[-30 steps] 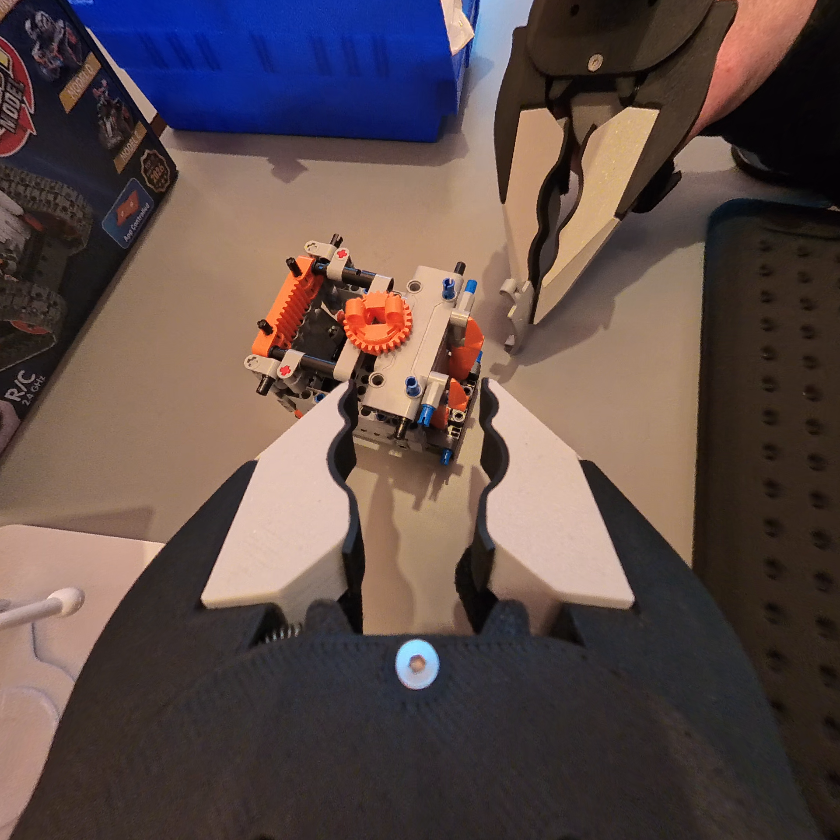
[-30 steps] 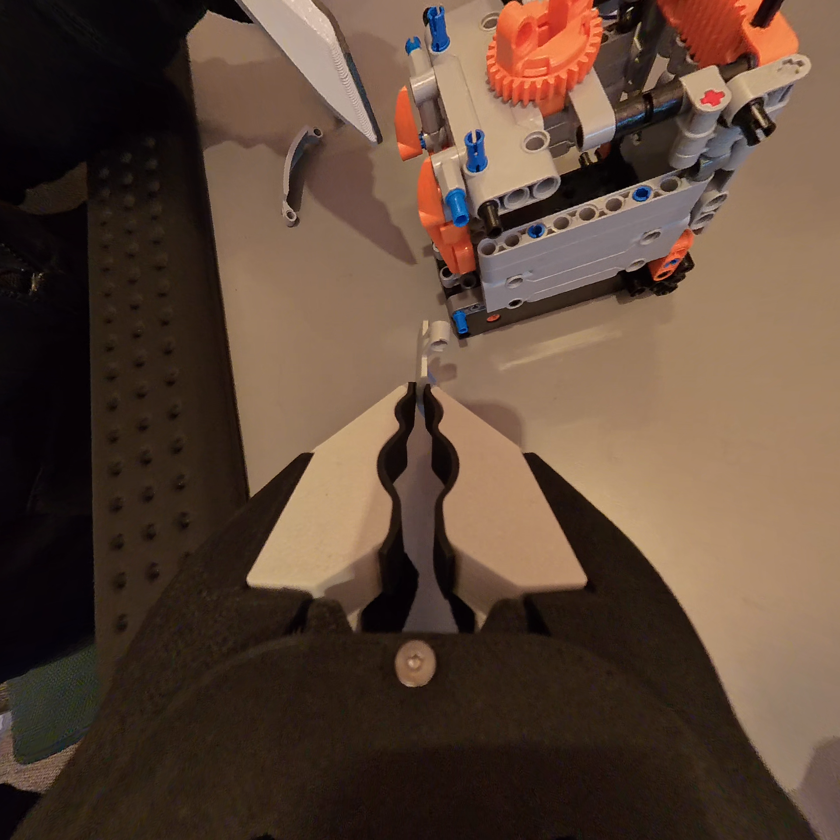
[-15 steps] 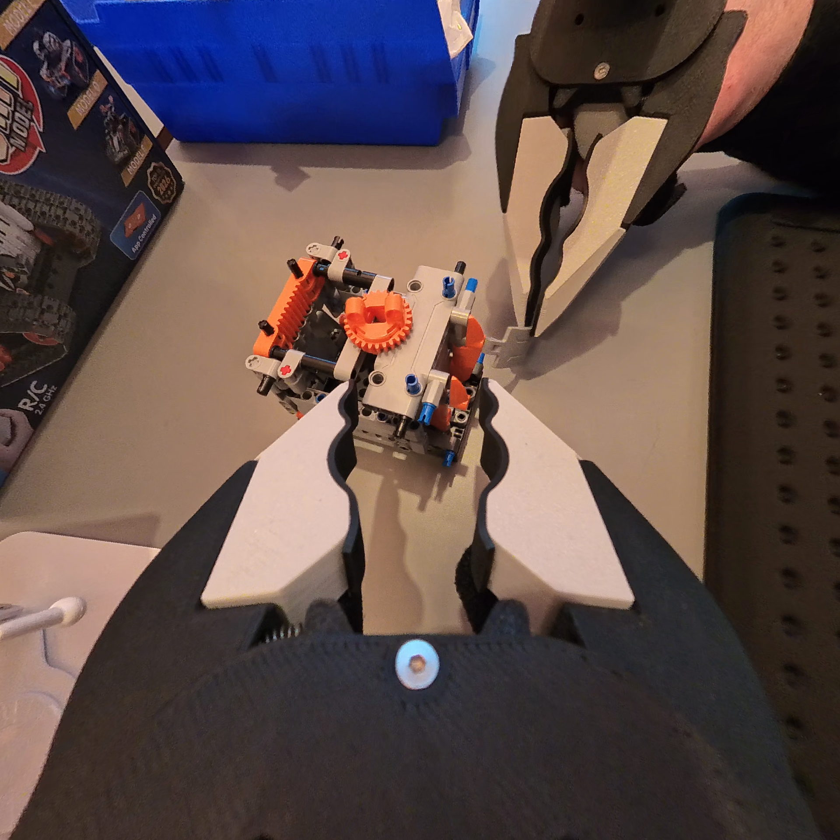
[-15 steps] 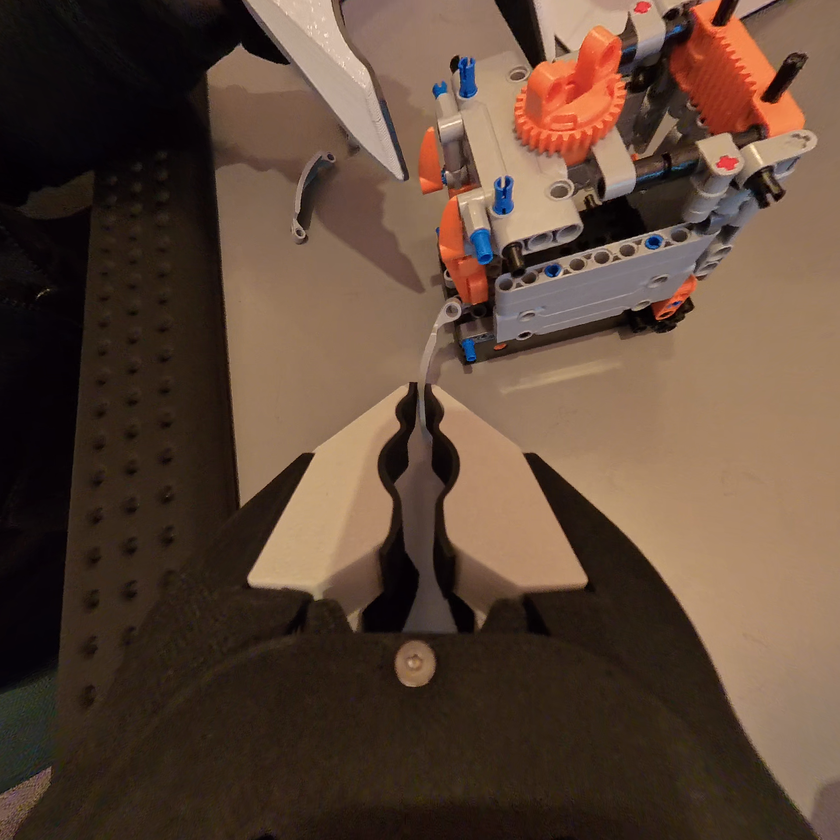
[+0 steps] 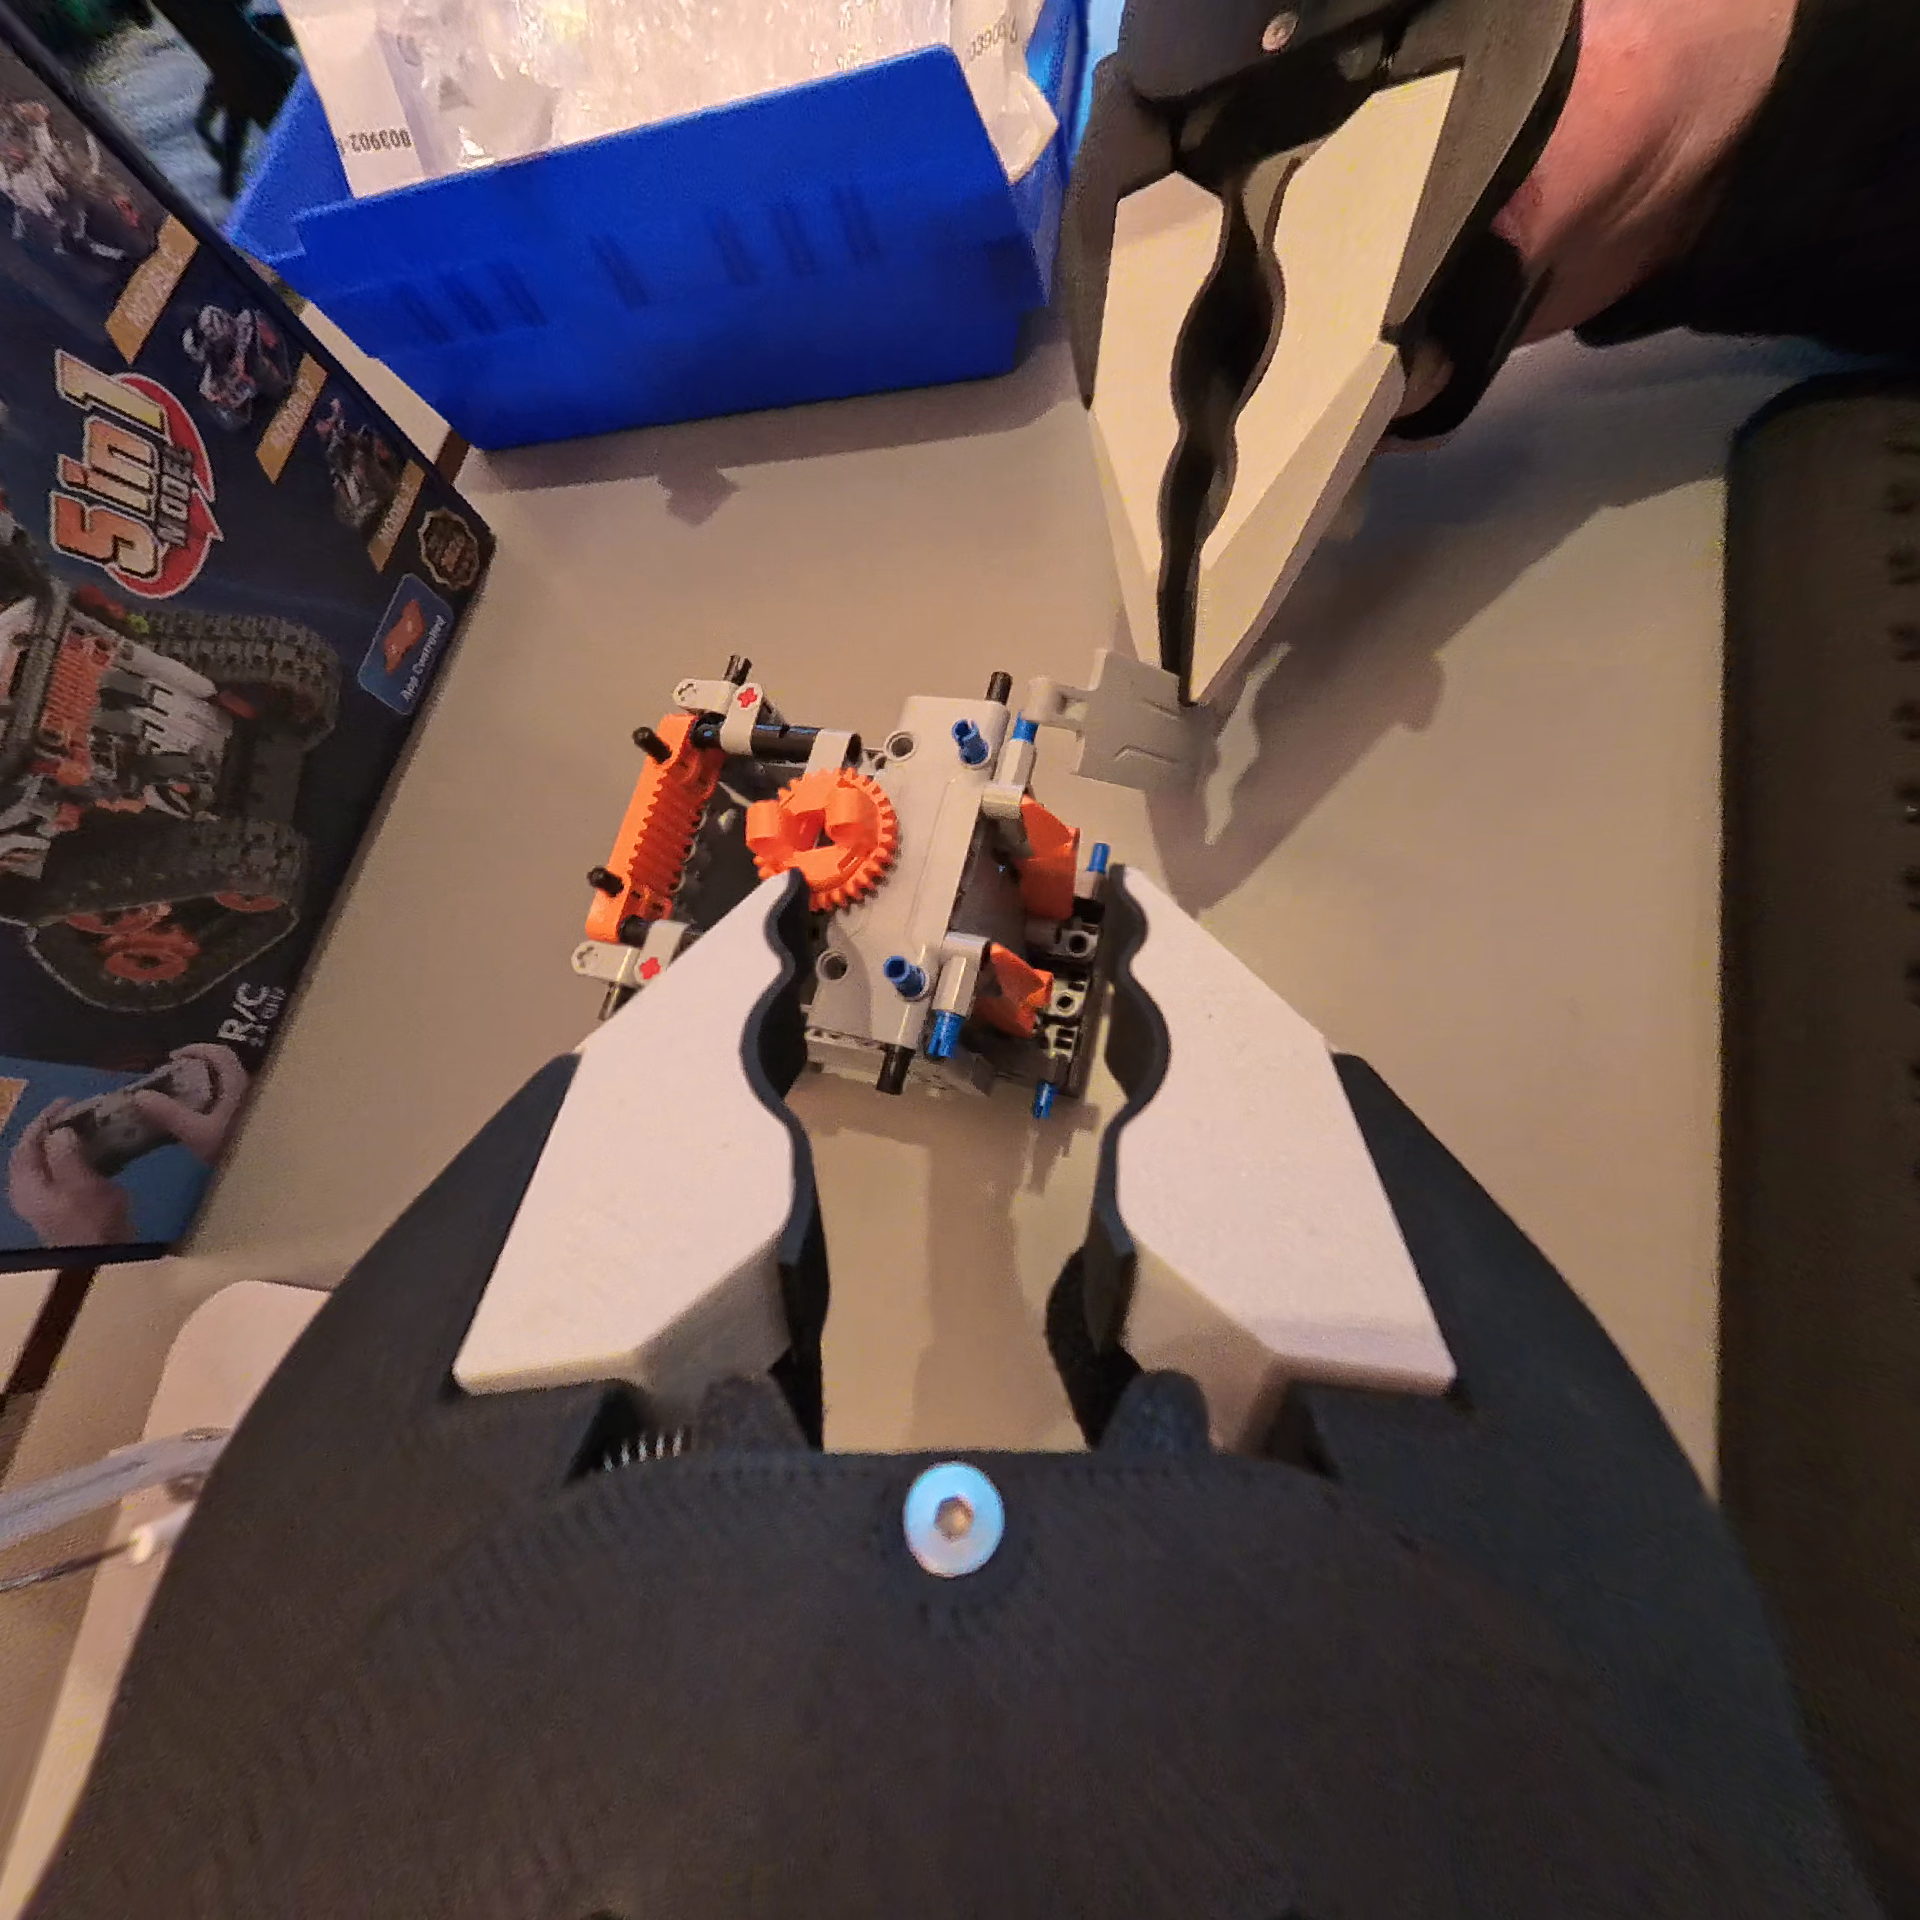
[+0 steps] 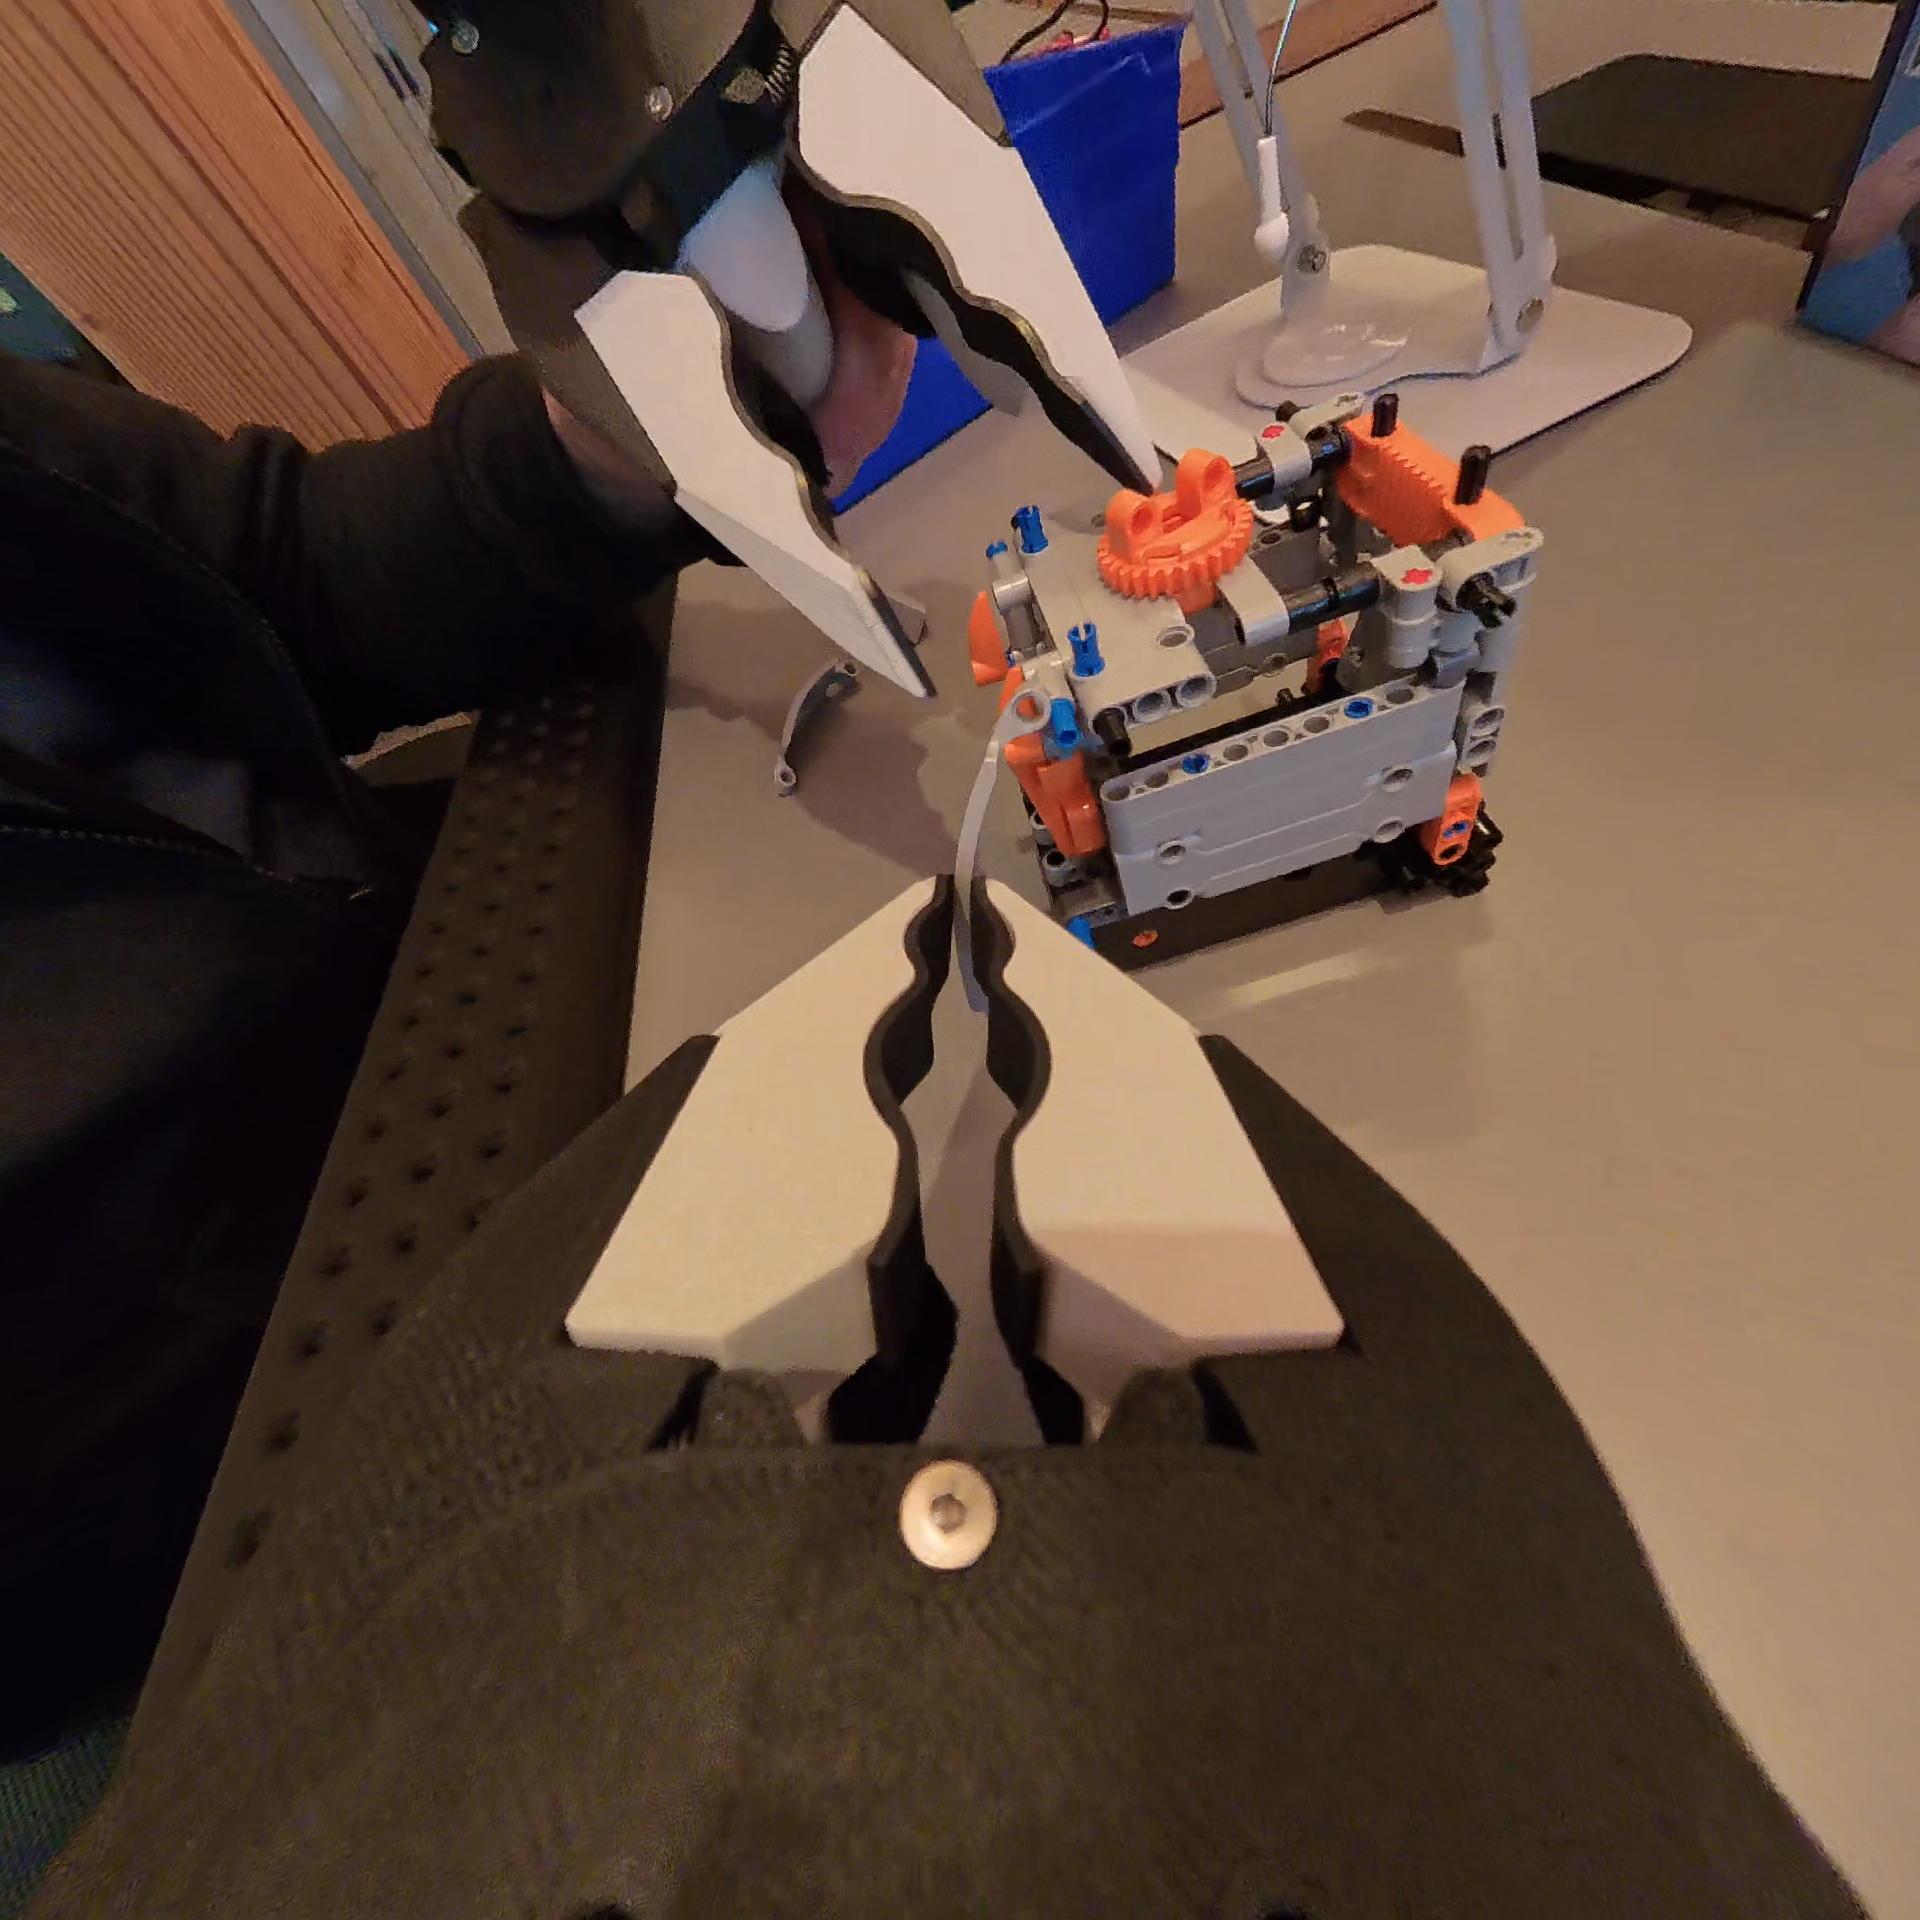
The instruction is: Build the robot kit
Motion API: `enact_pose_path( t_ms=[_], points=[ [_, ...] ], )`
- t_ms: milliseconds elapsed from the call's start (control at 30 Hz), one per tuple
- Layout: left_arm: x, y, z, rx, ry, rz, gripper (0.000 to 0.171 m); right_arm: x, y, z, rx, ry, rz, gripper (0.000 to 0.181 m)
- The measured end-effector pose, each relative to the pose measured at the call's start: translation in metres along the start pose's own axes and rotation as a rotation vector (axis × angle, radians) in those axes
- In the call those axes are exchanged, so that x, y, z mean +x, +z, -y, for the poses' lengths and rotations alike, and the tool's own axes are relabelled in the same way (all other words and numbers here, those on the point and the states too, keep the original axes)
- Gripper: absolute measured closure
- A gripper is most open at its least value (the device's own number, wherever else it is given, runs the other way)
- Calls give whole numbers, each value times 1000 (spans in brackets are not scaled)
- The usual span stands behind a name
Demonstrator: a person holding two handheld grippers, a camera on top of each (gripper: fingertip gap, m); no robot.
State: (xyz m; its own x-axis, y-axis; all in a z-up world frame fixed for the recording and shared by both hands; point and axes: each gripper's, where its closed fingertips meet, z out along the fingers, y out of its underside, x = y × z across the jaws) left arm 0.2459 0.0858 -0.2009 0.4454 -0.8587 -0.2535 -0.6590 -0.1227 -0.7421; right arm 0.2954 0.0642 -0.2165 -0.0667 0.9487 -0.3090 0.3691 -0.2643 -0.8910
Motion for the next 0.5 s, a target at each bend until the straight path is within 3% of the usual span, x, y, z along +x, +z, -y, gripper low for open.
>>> enact_pose_path(
  t_ms=[500],
  points=[
    [-4, 6, 5, 19, 61, 80, 123, 15, 7, -9, -62, -33, -21, 180]
  ],
)
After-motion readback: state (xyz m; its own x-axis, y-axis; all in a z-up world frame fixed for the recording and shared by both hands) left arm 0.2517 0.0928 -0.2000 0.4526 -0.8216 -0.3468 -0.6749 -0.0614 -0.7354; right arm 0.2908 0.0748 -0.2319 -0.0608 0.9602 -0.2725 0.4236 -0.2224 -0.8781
